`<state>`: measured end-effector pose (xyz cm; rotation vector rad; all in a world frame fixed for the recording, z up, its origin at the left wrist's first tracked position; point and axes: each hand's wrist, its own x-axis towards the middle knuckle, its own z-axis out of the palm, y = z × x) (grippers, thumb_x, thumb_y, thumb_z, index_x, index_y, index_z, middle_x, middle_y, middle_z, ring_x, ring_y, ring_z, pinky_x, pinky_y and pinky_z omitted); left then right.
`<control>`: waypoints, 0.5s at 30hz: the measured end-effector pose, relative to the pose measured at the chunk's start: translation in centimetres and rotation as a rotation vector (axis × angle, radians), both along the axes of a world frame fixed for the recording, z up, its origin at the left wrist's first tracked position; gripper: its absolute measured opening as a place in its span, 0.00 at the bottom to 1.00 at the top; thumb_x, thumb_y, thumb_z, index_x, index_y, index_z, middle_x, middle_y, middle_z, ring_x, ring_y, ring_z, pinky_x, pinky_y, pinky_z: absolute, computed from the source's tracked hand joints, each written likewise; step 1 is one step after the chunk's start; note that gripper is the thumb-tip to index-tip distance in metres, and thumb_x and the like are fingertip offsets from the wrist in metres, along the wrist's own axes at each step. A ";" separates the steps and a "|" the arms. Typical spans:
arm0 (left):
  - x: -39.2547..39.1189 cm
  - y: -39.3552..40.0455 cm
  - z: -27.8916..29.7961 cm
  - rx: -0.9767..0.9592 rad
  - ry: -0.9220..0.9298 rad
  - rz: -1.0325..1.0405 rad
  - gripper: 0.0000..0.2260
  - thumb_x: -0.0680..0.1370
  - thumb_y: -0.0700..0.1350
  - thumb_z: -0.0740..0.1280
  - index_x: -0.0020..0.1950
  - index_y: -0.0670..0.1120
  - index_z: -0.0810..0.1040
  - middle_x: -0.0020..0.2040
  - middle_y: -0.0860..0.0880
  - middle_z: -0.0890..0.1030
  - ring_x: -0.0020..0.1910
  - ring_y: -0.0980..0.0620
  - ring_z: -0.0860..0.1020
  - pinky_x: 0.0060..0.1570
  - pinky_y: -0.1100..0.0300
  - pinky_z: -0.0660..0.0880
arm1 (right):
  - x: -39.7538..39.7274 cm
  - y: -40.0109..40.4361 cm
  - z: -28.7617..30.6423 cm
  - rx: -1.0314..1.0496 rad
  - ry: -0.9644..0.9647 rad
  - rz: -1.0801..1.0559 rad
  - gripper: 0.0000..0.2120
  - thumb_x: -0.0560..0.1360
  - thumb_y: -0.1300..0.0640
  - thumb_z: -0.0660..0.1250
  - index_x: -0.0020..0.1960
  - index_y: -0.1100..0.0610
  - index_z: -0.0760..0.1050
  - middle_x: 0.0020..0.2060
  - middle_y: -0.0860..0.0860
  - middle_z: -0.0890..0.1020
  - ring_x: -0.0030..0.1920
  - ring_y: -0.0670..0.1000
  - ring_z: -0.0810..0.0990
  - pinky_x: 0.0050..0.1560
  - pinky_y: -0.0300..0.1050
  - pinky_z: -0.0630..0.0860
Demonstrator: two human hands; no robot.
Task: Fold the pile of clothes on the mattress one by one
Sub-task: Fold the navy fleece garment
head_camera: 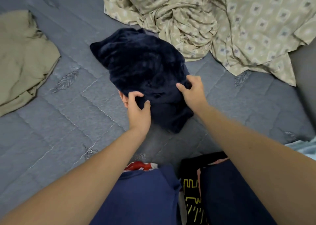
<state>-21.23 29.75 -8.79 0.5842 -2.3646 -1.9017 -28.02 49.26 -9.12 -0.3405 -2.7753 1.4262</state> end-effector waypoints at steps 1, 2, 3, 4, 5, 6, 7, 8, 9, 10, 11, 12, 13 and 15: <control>0.2 -0.3 0.8 0.016 0.006 -0.002 0.12 0.76 0.40 0.67 0.49 0.59 0.74 0.71 0.42 0.71 0.70 0.44 0.72 0.70 0.50 0.72 | 0.0 -0.1 1.0 -0.010 -0.003 0.016 0.10 0.79 0.56 0.73 0.54 0.61 0.78 0.51 0.56 0.74 0.53 0.56 0.75 0.62 0.57 0.74; 0.5 -0.7 2.0 0.030 0.022 0.001 0.11 0.77 0.40 0.65 0.49 0.58 0.75 0.67 0.42 0.75 0.66 0.46 0.75 0.67 0.47 0.74 | 0.1 -0.3 2.4 -0.038 -0.004 0.044 0.09 0.80 0.56 0.71 0.56 0.62 0.79 0.51 0.56 0.77 0.53 0.55 0.77 0.60 0.55 0.76; 0.7 -1.2 3.4 0.038 0.044 0.007 0.10 0.79 0.39 0.64 0.51 0.55 0.77 0.61 0.45 0.79 0.59 0.50 0.78 0.62 0.50 0.77 | 0.2 -0.8 3.8 -0.066 -0.002 0.067 0.09 0.80 0.56 0.69 0.55 0.62 0.79 0.50 0.56 0.80 0.51 0.55 0.79 0.57 0.54 0.77; 0.9 -1.7 5.2 0.039 0.064 0.015 0.10 0.81 0.37 0.62 0.52 0.51 0.78 0.56 0.49 0.81 0.51 0.56 0.78 0.57 0.57 0.77 | 0.4 -1.3 5.5 -0.093 0.010 0.094 0.09 0.81 0.56 0.68 0.54 0.62 0.79 0.48 0.55 0.82 0.49 0.54 0.79 0.55 0.53 0.76; 0.9 -2.6 7.1 0.030 0.079 0.029 0.10 0.82 0.35 0.61 0.53 0.48 0.78 0.52 0.51 0.81 0.46 0.61 0.77 0.53 0.64 0.75 | 0.4 -2.0 7.1 -0.109 0.026 0.109 0.10 0.82 0.55 0.67 0.53 0.63 0.78 0.47 0.56 0.82 0.48 0.55 0.80 0.53 0.52 0.76; 0.9 -3.6 9.1 0.018 0.092 0.040 0.10 0.83 0.34 0.60 0.53 0.46 0.79 0.51 0.53 0.81 0.44 0.65 0.76 0.50 0.69 0.73 | 0.5 -2.9 8.7 -0.119 0.047 0.127 0.11 0.82 0.54 0.66 0.53 0.63 0.77 0.46 0.56 0.82 0.47 0.55 0.80 0.52 0.51 0.76; 0.7 -5.0 10.8 0.011 0.100 0.057 0.10 0.84 0.35 0.60 0.53 0.45 0.80 0.50 0.54 0.81 0.42 0.66 0.76 0.49 0.71 0.72 | 0.6 -4.1 10.6 -0.130 0.063 0.144 0.11 0.83 0.54 0.66 0.52 0.62 0.76 0.45 0.54 0.81 0.46 0.53 0.78 0.50 0.48 0.75; 0.6 -6.5 12.5 0.009 0.104 0.070 0.10 0.84 0.35 0.60 0.53 0.44 0.80 0.48 0.56 0.80 0.40 0.66 0.75 0.48 0.70 0.72 | 0.7 -5.4 12.7 -0.133 0.073 0.161 0.10 0.83 0.54 0.65 0.50 0.61 0.74 0.42 0.50 0.78 0.43 0.49 0.75 0.47 0.44 0.73; 0.6 -8.2 14.2 0.004 0.100 0.081 0.11 0.84 0.36 0.60 0.54 0.44 0.81 0.46 0.56 0.80 0.38 0.65 0.74 0.47 0.68 0.72 | 0.9 -6.9 14.6 -0.128 0.078 0.177 0.10 0.83 0.53 0.65 0.48 0.58 0.73 0.40 0.47 0.74 0.41 0.46 0.72 0.46 0.42 0.70; 0.5 -9.9 15.9 0.000 0.092 0.088 0.11 0.85 0.37 0.59 0.54 0.44 0.82 0.45 0.57 0.79 0.37 0.65 0.73 0.46 0.68 0.72 | 1.0 -8.5 16.3 -0.110 0.075 0.185 0.11 0.83 0.50 0.65 0.46 0.55 0.72 0.39 0.46 0.71 0.40 0.45 0.70 0.45 0.44 0.69; 0.7 -11.6 17.7 -0.001 0.083 0.098 0.11 0.85 0.38 0.59 0.54 0.44 0.82 0.45 0.57 0.80 0.36 0.66 0.73 0.45 0.69 0.72 | 1.3 -10.2 18.1 -0.077 0.068 0.193 0.12 0.82 0.47 0.64 0.43 0.52 0.69 0.37 0.46 0.69 0.39 0.47 0.68 0.44 0.48 0.68; 0.9 -13.4 19.4 0.007 0.078 0.102 0.11 0.86 0.38 0.59 0.55 0.44 0.83 0.45 0.57 0.80 0.36 0.66 0.74 0.44 0.69 0.72 | 1.5 -12.0 19.7 -0.046 0.070 0.201 0.14 0.82 0.45 0.63 0.40 0.48 0.66 0.35 0.45 0.67 0.38 0.48 0.66 0.43 0.50 0.66; 1.1 -15.3 20.9 0.022 0.068 0.097 0.11 0.85 0.39 0.60 0.55 0.45 0.83 0.46 0.56 0.81 0.38 0.66 0.75 0.46 0.69 0.73 | 1.9 -13.8 21.3 -0.038 0.075 0.211 0.16 0.82 0.45 0.62 0.38 0.46 0.62 0.34 0.45 0.65 0.37 0.48 0.65 0.42 0.51 0.65; 1.6 -19.0 23.7 0.088 0.048 0.080 0.08 0.84 0.42 0.65 0.55 0.47 0.85 0.52 0.52 0.84 0.49 0.62 0.80 0.55 0.63 0.77 | 2.9 -17.5 24.7 -0.078 0.079 0.217 0.18 0.84 0.48 0.62 0.38 0.47 0.59 0.34 0.45 0.63 0.36 0.46 0.63 0.40 0.48 0.62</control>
